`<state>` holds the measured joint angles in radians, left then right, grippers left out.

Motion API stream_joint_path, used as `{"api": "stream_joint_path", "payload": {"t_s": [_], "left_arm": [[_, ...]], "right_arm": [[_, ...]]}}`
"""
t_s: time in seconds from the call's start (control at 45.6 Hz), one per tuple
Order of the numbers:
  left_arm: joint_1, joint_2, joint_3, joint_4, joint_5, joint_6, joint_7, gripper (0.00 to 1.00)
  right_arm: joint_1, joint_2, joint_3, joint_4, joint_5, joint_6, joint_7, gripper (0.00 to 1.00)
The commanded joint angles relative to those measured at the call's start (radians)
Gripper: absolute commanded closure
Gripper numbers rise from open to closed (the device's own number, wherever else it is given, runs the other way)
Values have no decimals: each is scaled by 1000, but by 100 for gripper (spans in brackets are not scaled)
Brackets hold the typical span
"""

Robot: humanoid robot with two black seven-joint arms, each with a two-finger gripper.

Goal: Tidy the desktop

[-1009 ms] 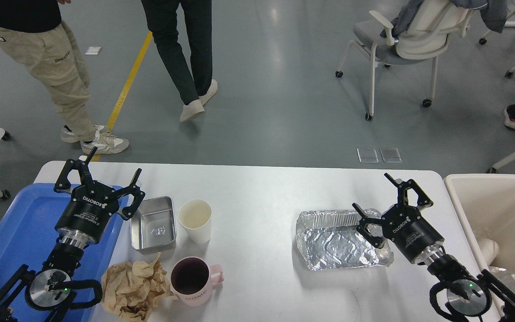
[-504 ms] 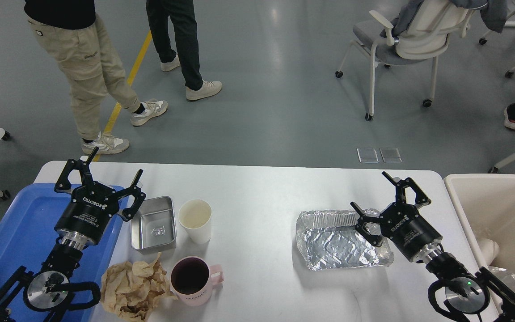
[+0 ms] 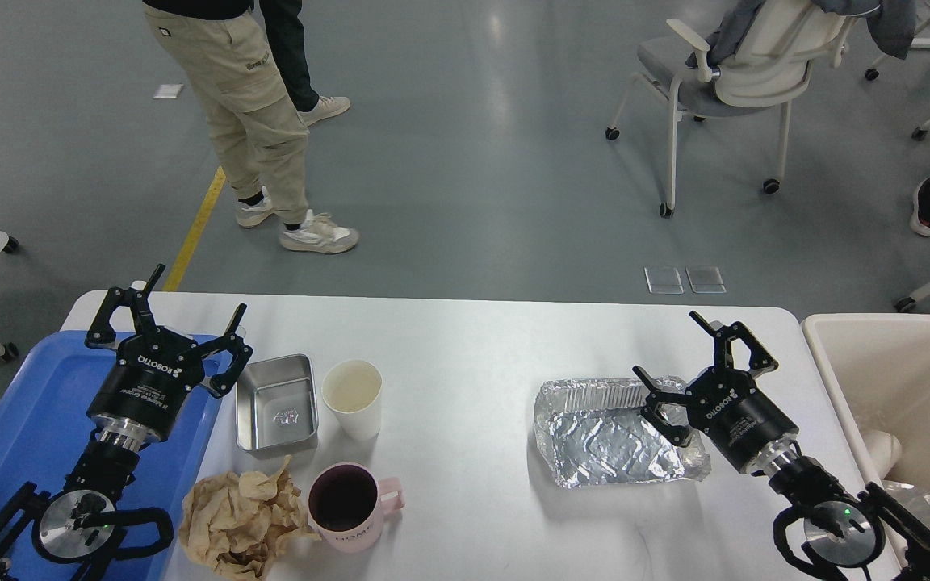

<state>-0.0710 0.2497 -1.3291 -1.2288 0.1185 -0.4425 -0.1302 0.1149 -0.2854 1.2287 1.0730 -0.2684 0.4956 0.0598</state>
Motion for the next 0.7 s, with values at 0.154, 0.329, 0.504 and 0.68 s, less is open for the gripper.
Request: {"api": "stream_joint_path", "payload": {"t_s": [0.154, 0.329, 0.504, 0.68], "left_arm": [[-1, 9, 25, -9, 3, 50, 4, 3], [8, 112, 63, -46, 3, 64, 47, 3], [80, 310, 70, -153, 3, 94, 64, 3], [190, 549, 64, -247, 1, 123, 64, 3]], "right_arm": [[-1, 0, 0, -2, -2, -2, 0, 0], [-1, 2, 0, -1, -3, -3, 0, 0], [-1, 17, 0, -1, -3, -6, 0, 0], [-1, 18, -9, -2, -6, -6, 0, 0]]}}
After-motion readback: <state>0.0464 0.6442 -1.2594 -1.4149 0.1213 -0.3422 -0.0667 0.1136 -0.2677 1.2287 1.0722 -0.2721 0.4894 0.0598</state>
